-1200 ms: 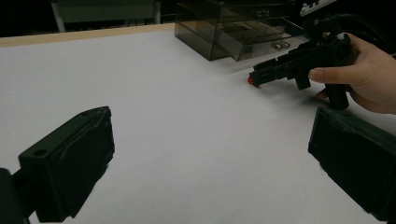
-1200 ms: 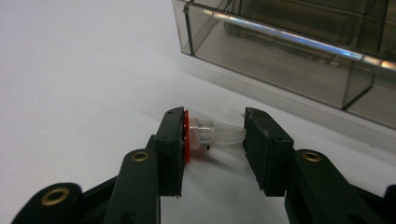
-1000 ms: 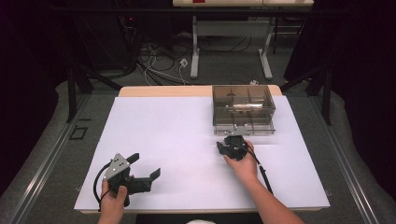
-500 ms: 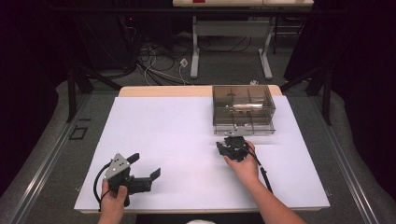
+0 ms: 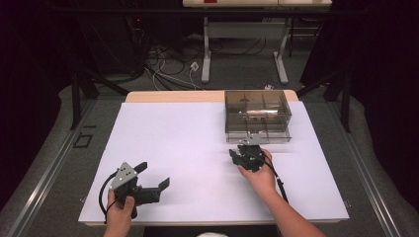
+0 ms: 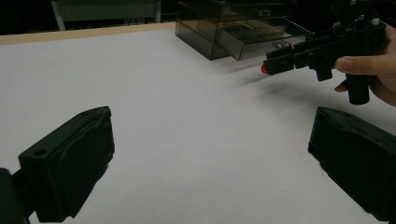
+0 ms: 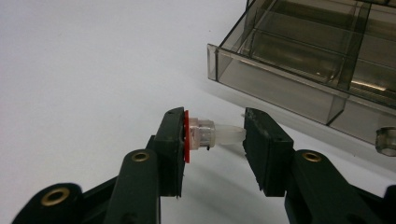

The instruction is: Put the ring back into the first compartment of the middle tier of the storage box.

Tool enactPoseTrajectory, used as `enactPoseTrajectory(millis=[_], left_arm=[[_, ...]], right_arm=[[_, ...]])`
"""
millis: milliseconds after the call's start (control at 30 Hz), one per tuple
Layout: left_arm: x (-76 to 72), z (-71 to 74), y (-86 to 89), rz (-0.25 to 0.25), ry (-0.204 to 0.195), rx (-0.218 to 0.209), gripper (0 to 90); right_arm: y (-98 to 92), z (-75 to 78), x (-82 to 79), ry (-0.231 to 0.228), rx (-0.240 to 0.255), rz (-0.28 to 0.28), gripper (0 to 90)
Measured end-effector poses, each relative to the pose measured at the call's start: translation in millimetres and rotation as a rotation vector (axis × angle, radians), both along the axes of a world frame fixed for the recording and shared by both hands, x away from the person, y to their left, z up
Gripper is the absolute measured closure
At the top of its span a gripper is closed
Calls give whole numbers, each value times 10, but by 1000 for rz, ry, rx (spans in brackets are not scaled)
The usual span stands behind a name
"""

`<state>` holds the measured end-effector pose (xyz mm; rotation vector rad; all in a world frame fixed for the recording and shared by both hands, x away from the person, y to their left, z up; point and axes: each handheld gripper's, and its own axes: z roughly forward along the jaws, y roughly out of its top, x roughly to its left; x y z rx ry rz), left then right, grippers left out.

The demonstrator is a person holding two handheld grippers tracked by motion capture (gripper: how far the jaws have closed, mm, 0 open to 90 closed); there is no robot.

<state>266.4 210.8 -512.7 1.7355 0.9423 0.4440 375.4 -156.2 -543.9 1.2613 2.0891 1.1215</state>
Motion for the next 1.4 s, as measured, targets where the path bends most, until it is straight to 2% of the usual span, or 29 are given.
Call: enactPoseTrajectory(millis=[200,233,667,833,1133,1233,1400], left_arm=[[0,1,2,0,-4,3,3],[0,1,2,0,-3,3,3],[-1,1,2,2,-5,2,3],[-2,2,3,3,-4,3,3],[-2,3,6,3,-7,9,3],[-3,4,6,4,-9,10,3],[-4,4,5,2,-8,8,3]], right_arm=[[-17,43,-33,-11,0,10,595],[-13,49,-38,-9,14,8,595],[-89,174,-117,-12,33,30,595],[-125,222,-153,-4,56,29,595],[-155,379,-199,-14,42,53,595],[-144,432,-195,-28,36,59,595],[-139,499,-164,-25,35,65,595]])
